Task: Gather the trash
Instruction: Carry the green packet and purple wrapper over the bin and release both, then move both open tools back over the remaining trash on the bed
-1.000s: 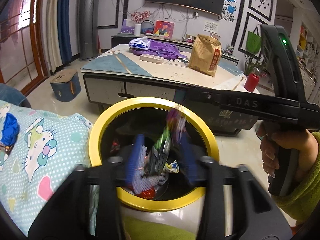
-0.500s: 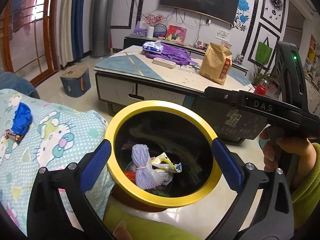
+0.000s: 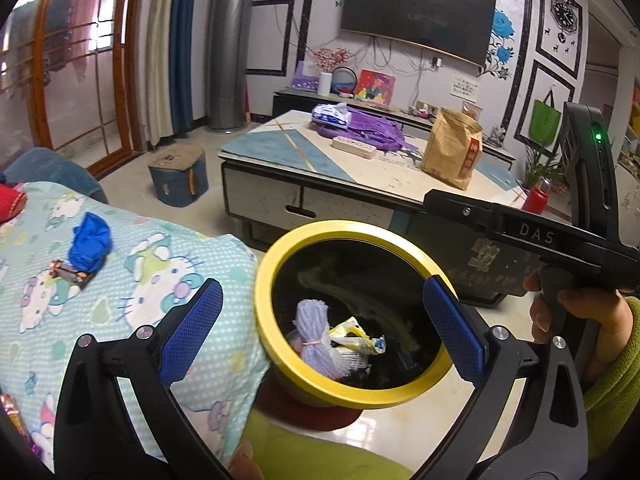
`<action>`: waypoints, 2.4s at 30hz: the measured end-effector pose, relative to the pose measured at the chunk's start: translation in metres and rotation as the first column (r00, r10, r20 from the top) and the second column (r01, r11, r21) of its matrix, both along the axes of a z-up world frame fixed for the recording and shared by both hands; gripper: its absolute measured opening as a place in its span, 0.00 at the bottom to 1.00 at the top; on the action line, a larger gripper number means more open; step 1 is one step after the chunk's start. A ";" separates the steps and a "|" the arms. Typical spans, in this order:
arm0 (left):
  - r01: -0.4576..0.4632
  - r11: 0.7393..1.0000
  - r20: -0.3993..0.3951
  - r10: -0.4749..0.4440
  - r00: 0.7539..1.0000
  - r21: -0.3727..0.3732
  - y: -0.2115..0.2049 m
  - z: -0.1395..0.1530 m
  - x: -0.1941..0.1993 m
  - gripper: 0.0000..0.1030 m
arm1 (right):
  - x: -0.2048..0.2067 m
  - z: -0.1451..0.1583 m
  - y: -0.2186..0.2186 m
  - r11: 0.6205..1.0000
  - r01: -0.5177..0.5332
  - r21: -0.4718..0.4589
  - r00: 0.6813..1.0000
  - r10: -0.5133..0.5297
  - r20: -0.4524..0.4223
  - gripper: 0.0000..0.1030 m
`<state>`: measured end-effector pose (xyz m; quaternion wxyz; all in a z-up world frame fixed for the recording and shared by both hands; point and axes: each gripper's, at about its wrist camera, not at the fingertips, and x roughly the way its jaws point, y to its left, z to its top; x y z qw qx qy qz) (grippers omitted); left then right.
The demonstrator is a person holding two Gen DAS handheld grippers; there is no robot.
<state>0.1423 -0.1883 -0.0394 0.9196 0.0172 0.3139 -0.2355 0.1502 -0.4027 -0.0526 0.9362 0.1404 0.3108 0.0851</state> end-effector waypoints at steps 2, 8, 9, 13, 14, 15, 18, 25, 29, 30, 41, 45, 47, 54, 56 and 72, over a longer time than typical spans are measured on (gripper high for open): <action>-0.017 1.000 0.009 0.017 1.000 0.001 0.006 0.002 -0.002 0.89 | -0.001 0.003 0.006 1.000 -0.015 -0.003 1.000 0.015 0.006 0.72; -0.073 0.997 0.031 0.073 0.997 -0.010 0.026 0.011 -0.007 0.89 | -0.004 0.010 0.023 0.999 -0.047 -0.016 0.998 0.048 0.029 0.72; -0.086 0.996 0.041 0.086 0.995 -0.012 0.030 0.013 -0.008 0.89 | -0.005 0.011 0.025 0.999 -0.052 -0.016 0.998 0.052 0.032 0.72; -0.125 0.992 0.057 0.126 0.990 -0.019 0.045 0.019 -0.013 0.89 | -0.007 0.015 0.039 0.997 -0.077 -0.022 0.996 0.078 0.046 0.72; -0.134 0.991 0.060 0.135 0.989 -0.020 0.048 0.020 -0.014 0.89 | -0.008 0.016 0.043 0.996 -0.087 -0.024 0.995 0.088 0.051 0.72; -0.149 0.989 0.067 0.150 0.986 -0.020 0.053 0.021 -0.015 0.89 | -0.008 0.017 0.046 0.995 -0.093 -0.027 0.994 0.094 0.055 0.72; -0.179 0.984 0.078 0.180 0.981 -0.022 0.066 0.024 -0.020 0.89 | -0.011 0.021 0.056 0.993 -0.115 -0.034 0.991 0.117 0.068 0.72; -0.254 0.967 0.102 0.256 0.961 -0.034 0.096 0.030 -0.027 0.89 | -0.015 0.025 0.083 0.982 -0.182 -0.044 0.979 0.185 0.082 0.72; -0.296 0.954 0.102 0.299 0.949 -0.045 0.114 0.033 -0.029 0.89 | -0.019 0.025 0.099 0.974 -0.219 -0.062 0.971 0.224 0.084 0.72; -0.304 0.952 0.101 0.307 0.946 -0.047 0.117 0.034 -0.029 0.89 | -0.019 0.025 0.103 0.972 -0.228 -0.064 0.969 0.233 0.082 0.72; -0.415 0.907 0.093 0.420 0.903 -0.069 0.165 0.038 -0.034 0.89 | -0.022 0.022 0.145 0.941 -0.327 -0.088 0.942 0.332 0.052 0.72; -0.456 0.887 0.089 0.461 0.883 -0.068 0.182 0.037 -0.036 0.89 | -0.020 0.021 0.159 0.931 -0.355 -0.087 0.933 0.359 0.037 0.72; -0.474 0.878 0.085 0.478 0.874 -0.067 0.189 0.037 -0.037 0.89 | -0.020 0.020 0.166 0.926 -0.367 -0.090 0.928 0.371 0.036 0.72; -0.533 0.844 0.072 0.537 0.841 -0.066 0.214 0.035 -0.041 0.89 | -0.014 0.023 0.190 0.908 -0.405 -0.108 0.911 0.411 0.037 0.73; -0.544 0.836 0.074 0.548 0.833 -0.065 0.221 0.035 -0.042 0.89 | -0.012 0.023 0.198 0.903 -0.415 -0.114 0.906 0.421 0.034 0.73; -0.660 0.750 -0.030 0.659 0.751 -0.054 0.290 0.011 -0.045 0.89 | 0.046 0.014 0.268 0.876 -0.459 -0.146 0.884 0.468 0.027 0.73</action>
